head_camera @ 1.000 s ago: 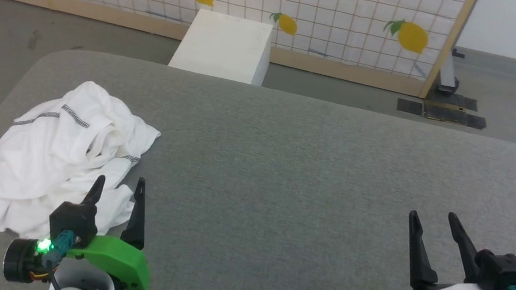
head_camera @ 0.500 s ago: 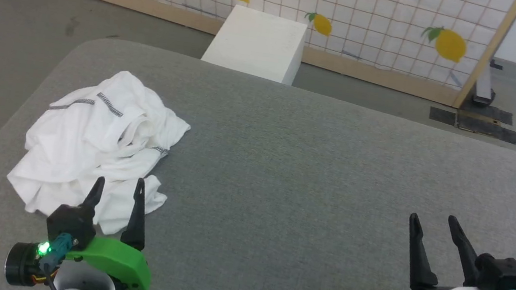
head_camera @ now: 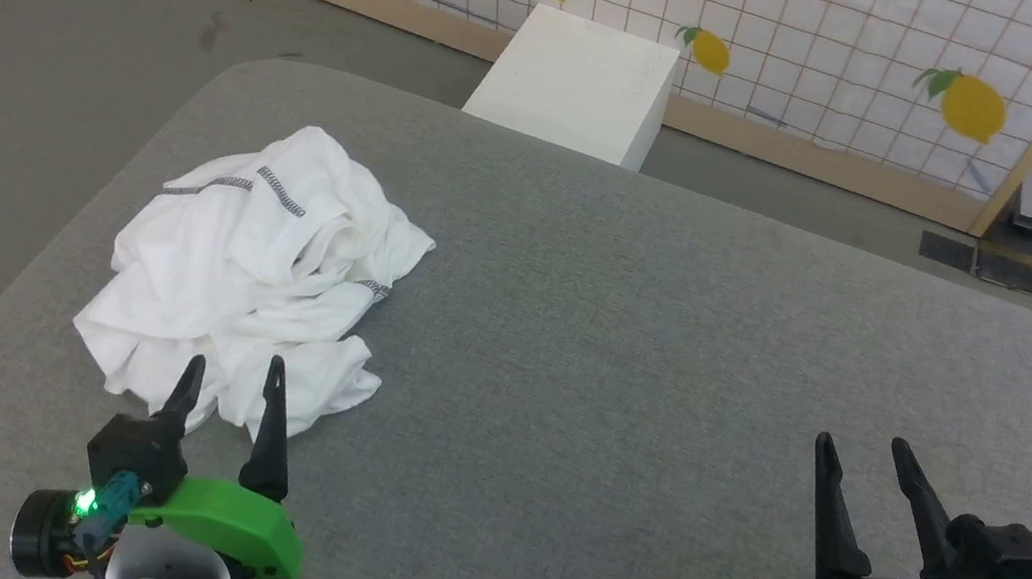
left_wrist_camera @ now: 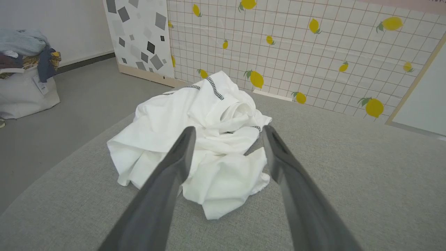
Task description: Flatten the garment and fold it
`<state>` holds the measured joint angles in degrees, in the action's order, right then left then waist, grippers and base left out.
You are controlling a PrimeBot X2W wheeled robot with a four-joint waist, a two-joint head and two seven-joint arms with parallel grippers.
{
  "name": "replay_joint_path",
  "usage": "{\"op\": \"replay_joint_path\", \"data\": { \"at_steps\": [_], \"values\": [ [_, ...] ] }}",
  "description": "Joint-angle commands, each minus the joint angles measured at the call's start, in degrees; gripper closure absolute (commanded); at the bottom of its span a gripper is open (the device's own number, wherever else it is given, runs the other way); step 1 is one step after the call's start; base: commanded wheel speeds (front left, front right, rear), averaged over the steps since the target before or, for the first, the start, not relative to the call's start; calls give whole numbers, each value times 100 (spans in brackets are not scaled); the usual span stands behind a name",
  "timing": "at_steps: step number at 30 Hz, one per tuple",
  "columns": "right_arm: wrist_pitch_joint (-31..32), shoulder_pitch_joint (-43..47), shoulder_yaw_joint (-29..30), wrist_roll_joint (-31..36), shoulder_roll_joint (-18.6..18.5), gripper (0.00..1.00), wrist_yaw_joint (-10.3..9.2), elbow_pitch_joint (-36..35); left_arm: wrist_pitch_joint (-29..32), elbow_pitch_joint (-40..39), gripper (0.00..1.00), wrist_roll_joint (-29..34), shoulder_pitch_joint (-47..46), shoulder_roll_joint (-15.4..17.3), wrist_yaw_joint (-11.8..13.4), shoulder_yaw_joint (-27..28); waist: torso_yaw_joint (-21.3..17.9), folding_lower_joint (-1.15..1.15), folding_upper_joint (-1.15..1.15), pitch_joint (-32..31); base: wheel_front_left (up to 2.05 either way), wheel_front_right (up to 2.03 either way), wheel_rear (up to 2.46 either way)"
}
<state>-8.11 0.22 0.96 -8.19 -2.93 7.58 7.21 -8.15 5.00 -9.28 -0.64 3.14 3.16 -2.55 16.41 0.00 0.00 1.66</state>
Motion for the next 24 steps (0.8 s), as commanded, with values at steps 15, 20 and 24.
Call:
{"op": "replay_joint_path", "data": {
  "at_steps": [15,20,24],
  "values": [
    [-228,108,-53,-196,4,0,-6,198,-228,126,0,-237,28,-18,133,-53,392,0,0,39,0,0,0],
    [-286,124,-68,-240,4,0,-6,255,-285,158,0,-285,38,-19,163,-65,504,0,0,45,0,0,0],
    [-333,137,-92,-261,4,0,-7,292,-332,190,0,-323,50,-20,184,-74,584,0,0,55,0,0,0]
  ]
}}
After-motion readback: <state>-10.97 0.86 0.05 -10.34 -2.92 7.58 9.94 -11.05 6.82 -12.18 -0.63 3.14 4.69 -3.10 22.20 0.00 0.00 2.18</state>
